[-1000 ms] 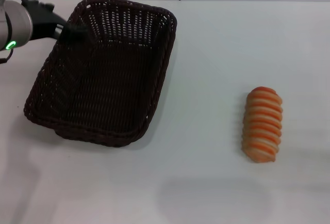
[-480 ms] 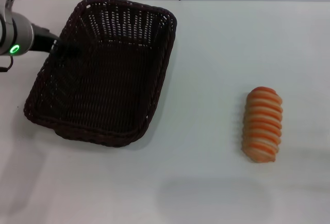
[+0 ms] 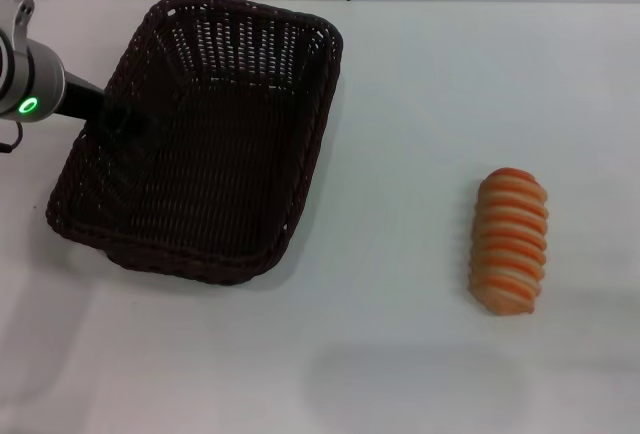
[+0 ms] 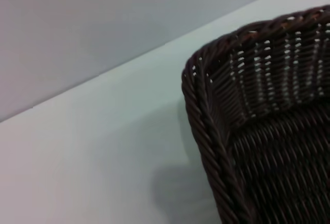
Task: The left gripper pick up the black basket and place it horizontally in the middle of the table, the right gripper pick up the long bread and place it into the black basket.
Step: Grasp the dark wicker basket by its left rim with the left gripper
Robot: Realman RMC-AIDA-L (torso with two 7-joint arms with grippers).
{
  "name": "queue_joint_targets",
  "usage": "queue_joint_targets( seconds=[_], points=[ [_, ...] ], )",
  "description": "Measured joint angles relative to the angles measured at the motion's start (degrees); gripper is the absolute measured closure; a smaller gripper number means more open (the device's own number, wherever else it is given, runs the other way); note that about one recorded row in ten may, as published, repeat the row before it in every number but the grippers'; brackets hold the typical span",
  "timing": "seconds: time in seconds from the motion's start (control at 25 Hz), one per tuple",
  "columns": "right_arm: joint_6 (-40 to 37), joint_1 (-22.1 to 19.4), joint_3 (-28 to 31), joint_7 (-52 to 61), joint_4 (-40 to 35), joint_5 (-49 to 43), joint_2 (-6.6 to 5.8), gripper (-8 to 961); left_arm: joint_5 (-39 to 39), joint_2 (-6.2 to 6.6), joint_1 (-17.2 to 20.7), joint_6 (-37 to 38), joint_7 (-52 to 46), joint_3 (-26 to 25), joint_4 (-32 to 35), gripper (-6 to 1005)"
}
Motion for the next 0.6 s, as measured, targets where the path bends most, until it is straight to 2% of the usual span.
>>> queue_joint_targets(
  seconds=[0.4, 0.6],
  points=[
    [0.00, 0.11, -0.62, -0.02, -0.07, 0.07, 0.00, 149, -0.01, 0.00, -1.19, -0.49, 1.63, 0.32, 2.40, 509],
    [-0.01, 0.11, -0.64, -0.02, -0.09, 0.08, -0.01, 150, 0.00, -0.12, -0.91, -1.48, 7.85, 1.50, 0.15, 627]
  ],
)
